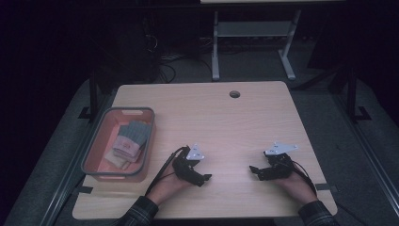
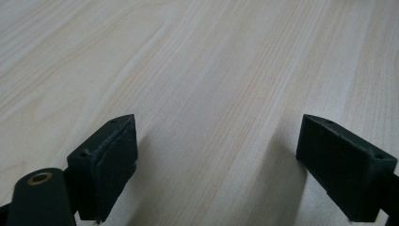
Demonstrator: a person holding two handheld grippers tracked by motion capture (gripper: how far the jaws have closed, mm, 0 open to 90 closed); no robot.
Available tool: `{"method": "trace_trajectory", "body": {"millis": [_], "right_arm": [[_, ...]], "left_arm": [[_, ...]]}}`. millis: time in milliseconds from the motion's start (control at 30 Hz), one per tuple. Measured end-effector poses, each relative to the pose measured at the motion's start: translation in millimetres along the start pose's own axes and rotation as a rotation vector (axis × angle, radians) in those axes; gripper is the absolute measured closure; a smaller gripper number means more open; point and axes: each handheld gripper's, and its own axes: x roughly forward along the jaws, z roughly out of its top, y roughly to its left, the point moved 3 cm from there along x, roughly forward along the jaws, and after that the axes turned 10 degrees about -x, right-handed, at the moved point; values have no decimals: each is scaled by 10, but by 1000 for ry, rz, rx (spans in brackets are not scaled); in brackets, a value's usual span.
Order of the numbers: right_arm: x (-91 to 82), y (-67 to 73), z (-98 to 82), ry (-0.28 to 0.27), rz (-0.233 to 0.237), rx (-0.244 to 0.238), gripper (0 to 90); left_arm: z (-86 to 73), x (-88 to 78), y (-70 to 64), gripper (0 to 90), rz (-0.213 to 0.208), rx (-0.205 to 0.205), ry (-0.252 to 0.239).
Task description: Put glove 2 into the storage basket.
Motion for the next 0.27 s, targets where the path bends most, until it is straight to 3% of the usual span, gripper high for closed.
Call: {"method": "trace_trajectory", "body": {"millis": [267], "right_arm": [[0, 0, 0, 0, 0, 0, 144]], "left_arm": [[-17, 3, 6, 123, -13, 8, -21]]}}
